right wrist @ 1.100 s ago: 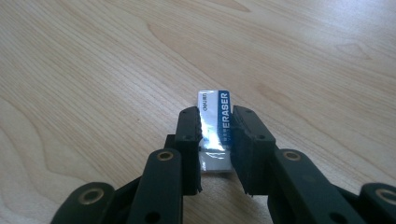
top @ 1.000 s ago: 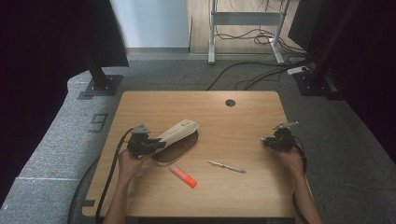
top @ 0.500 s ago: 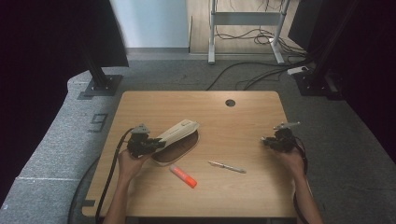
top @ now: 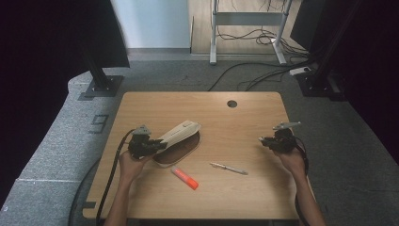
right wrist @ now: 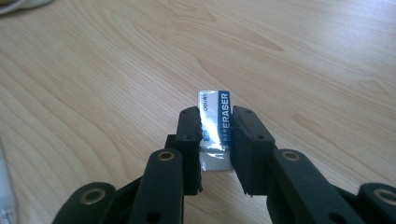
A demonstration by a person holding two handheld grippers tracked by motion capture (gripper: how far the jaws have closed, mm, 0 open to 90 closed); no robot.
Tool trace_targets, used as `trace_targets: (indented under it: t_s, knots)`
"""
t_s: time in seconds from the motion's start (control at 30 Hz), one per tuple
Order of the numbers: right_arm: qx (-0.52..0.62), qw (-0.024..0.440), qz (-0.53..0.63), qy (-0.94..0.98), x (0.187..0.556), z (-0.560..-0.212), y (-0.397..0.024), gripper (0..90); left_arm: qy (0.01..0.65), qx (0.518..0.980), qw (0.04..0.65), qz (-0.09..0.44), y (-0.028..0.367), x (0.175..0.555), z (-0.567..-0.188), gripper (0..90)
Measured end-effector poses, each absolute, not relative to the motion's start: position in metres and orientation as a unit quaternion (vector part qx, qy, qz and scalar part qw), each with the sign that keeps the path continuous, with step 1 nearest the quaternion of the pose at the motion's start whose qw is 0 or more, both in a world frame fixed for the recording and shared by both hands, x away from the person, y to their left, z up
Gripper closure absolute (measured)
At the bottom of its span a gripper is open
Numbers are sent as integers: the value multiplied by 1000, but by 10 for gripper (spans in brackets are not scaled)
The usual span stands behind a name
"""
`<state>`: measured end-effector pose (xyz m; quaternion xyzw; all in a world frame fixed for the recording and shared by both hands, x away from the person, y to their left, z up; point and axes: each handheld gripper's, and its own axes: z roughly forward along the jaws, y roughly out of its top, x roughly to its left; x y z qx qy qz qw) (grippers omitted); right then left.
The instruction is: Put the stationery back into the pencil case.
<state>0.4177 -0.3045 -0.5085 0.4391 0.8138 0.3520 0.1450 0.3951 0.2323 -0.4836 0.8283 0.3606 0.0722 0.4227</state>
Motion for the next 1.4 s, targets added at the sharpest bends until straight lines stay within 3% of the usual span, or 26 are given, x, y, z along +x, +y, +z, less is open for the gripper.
trace_targets:
  t_s: [1.4]
  knots:
    - [369, 125, 386, 836, 421, -491, -229, 716, 364, 822, 432, 68, 234, 395, -482, 748]
